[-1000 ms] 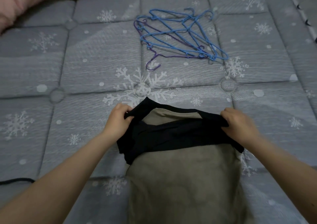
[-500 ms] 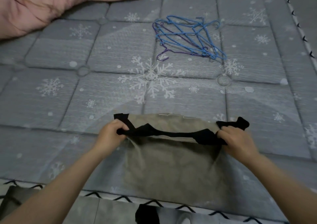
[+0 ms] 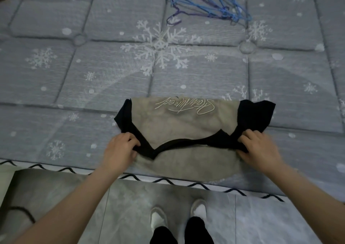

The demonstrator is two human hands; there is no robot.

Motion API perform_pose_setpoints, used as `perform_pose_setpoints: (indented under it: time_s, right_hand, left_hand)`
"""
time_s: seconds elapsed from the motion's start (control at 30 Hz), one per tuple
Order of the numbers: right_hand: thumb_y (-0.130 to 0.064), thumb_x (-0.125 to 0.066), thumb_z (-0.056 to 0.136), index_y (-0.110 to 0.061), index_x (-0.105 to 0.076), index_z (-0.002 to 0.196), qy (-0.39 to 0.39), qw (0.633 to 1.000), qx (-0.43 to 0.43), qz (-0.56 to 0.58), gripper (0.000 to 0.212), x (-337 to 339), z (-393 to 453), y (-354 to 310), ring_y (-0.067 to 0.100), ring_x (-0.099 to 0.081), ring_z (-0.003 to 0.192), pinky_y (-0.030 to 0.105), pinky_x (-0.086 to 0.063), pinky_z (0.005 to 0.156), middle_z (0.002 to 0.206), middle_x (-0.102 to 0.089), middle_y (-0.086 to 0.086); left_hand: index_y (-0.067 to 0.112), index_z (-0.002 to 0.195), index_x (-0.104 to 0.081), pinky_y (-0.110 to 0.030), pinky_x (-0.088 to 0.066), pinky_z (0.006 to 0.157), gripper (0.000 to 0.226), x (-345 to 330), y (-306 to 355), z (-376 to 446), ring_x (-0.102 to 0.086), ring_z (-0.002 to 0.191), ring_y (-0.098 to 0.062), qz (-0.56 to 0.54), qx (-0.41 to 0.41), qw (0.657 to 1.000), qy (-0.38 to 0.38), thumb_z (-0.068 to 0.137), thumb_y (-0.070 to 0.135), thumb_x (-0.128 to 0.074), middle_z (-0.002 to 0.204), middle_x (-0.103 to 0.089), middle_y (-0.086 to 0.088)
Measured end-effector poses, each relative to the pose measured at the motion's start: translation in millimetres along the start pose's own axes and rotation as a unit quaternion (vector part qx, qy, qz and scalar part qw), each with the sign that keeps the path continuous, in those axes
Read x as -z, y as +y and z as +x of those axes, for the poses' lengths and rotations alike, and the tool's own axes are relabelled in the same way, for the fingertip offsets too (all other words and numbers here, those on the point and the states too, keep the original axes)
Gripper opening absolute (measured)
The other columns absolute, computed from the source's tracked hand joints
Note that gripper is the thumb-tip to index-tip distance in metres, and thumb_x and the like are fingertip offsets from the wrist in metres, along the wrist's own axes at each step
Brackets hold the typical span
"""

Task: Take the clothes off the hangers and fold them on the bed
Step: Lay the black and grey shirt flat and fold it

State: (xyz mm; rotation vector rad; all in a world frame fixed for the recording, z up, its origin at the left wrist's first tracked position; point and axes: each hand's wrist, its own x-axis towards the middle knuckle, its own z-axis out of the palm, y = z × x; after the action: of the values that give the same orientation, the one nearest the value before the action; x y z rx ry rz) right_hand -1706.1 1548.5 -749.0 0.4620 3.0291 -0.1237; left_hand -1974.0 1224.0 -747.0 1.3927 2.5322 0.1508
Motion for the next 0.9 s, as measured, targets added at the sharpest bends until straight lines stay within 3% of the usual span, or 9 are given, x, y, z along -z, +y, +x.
perform_pose_setpoints:
  time_s: [0.17,0.33,0.4,0.47,0.53,0.6,0.7,0.77,0.9]
  right_hand:
    - [-0.033,-0.089,0.053,-0.008,-0.059,0.118,-0.001,0.998,-0.016,0.061,0.076,2,1,-21,0.028,-0.064,0.080,0.036,-0.050,0.069,0.095,-0.065,0.006]
    - [-0.016,-0.076,0.072,-0.013,-0.042,0.139,-0.079,0.975,-0.095,0.183,0.075,5,5,-40,0.025,-0.059,0.094,0.036,-0.045,0.084,0.102,-0.063,0.002]
    - [-0.008,-0.074,0.068,-0.014,-0.051,0.131,-0.086,0.970,-0.095,0.208,0.068,5,2,-40,0.024,-0.060,0.089,0.035,-0.049,0.077,0.096,-0.062,0.001]
    - [0.000,-0.078,0.051,-0.014,-0.068,0.099,-0.053,0.978,-0.023,0.199,0.051,4,-6,-41,0.024,-0.062,0.072,0.030,-0.048,0.061,0.080,-0.063,0.000]
    - [0.002,-0.077,0.040,-0.016,-0.064,0.073,-0.047,0.984,0.027,0.172,0.040,6,-16,-44,0.019,-0.058,0.058,0.020,-0.039,0.049,0.068,-0.060,-0.003]
    - [0.000,-0.074,0.038,-0.017,-0.059,0.067,-0.071,0.983,0.042,0.164,0.037,9,-24,-48,0.016,-0.054,0.055,0.014,-0.030,0.045,0.065,-0.057,-0.005]
    - [-0.004,-0.072,0.037,-0.020,-0.057,0.066,-0.102,0.980,0.059,0.161,0.036,5,-31,-54,0.013,-0.053,0.053,0.002,-0.013,0.052,0.064,-0.056,-0.009]
    - [-0.006,-0.073,0.035,-0.022,-0.057,0.064,-0.120,0.977,0.062,0.165,0.036,-1,-35,-57,0.010,-0.052,0.052,0.002,-0.011,0.050,0.063,-0.055,-0.011]
    - [-0.015,-0.066,0.038,-0.025,-0.053,0.060,-0.147,0.971,0.063,0.180,0.027,-13,-45,-65,0.007,-0.051,0.048,0.005,-0.011,0.042,0.059,-0.053,-0.014]
  left_hand:
    - [0.014,0.088,-0.072,-0.033,-0.050,0.066,0.046,-4,11,-2,-0.064,0.076,-0.025,-0.002,-0.056,0.998,0.015,0.046,0.013,-0.090,0.090,-0.066,-0.003]
    - [0.017,0.077,-0.073,-0.030,-0.045,0.057,0.029,-10,12,-2,-0.060,0.062,-0.021,-0.007,-0.092,0.995,0.033,0.055,0.007,-0.089,0.076,-0.064,0.002]
    - [0.017,0.078,-0.072,-0.029,-0.043,0.059,0.029,-8,11,-3,-0.060,0.062,-0.020,0.001,-0.092,0.995,0.039,0.056,0.007,-0.088,0.076,-0.064,0.003]
    - [0.016,0.079,-0.071,-0.027,-0.044,0.060,0.028,-6,7,-6,-0.060,0.063,-0.019,0.003,-0.100,0.994,0.040,0.057,0.006,-0.086,0.076,-0.064,0.002]
    - [0.015,0.078,-0.070,-0.026,-0.043,0.060,0.022,-3,3,-12,-0.059,0.063,-0.018,0.010,-0.126,0.991,0.036,0.061,0.007,-0.082,0.076,-0.063,0.002]
    - [0.017,0.076,-0.071,-0.023,-0.034,0.063,0.007,-1,-3,-20,-0.054,0.063,-0.015,0.026,-0.156,0.987,0.023,0.070,0.016,-0.068,0.074,-0.061,0.003]
    - [0.021,0.073,-0.070,-0.024,-0.025,0.061,0.020,1,-9,-28,-0.045,0.063,-0.011,0.034,-0.161,0.986,-0.009,0.074,0.025,-0.051,0.071,-0.058,0.006]
    - [0.024,0.070,-0.069,-0.024,-0.024,0.060,0.005,2,-9,-31,-0.042,0.062,-0.010,0.050,-0.176,0.983,-0.035,0.066,0.021,-0.066,0.067,-0.056,0.007]
    - [0.030,0.061,-0.069,-0.019,-0.027,0.056,0.030,0,-4,-35,-0.052,0.054,-0.010,0.066,-0.181,0.972,-0.131,0.042,0.019,-0.089,0.060,-0.053,0.011]
